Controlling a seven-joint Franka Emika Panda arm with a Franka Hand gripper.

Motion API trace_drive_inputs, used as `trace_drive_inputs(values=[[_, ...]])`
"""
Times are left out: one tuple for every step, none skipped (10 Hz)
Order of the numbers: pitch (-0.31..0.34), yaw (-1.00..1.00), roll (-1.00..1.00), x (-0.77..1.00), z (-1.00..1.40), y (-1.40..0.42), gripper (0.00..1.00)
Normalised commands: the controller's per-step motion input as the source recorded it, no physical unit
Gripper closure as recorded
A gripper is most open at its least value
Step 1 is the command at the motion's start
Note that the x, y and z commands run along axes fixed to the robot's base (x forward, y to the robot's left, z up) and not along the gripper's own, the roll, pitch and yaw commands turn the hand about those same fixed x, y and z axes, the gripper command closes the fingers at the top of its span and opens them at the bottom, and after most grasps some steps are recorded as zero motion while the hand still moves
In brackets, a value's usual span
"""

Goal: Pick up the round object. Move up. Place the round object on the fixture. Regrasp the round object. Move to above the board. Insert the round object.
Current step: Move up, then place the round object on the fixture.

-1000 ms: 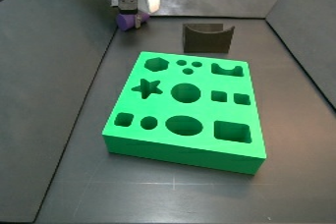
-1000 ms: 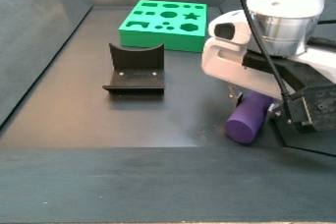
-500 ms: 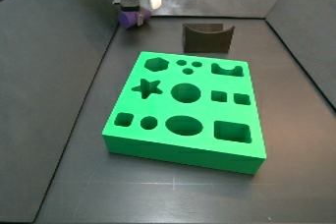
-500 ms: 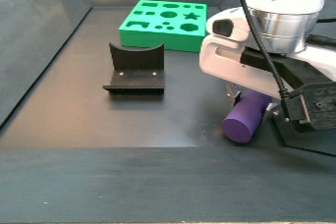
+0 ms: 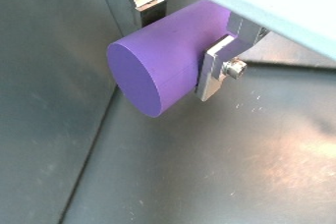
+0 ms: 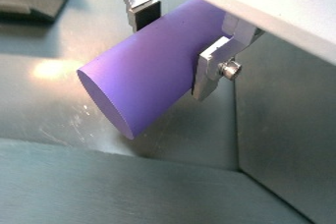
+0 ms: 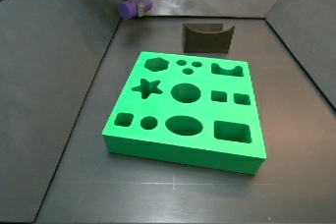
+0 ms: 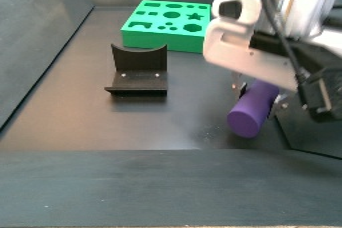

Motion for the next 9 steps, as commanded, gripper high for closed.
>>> trace_drive_inputs(values=[[0.062,-0.03,0.06,-0.02,0.44,0.0,1.0],[0.071,-0.03,0.07,-0.02,0.32,0.0,1.0],[0.075,-0.03,0.1,-0.03,0.17,0.0,1.0],[0.0,0.0,0.0,0.0,1.0,0.0,1.0],[-0.002,0.02,0.0,0.01,1.0,0.0,1.0],[0.022,0.01,0.01,-0.01,1.0,0.0,1.0],[0.039,0.0,0.02,-0.02,1.0,0.0,1.0],[0.049,-0.01,0.04,-0.02,1.0,0.0,1.0],[0.056,-0.02,0.06,-0.03,1.0,0.0,1.0]])
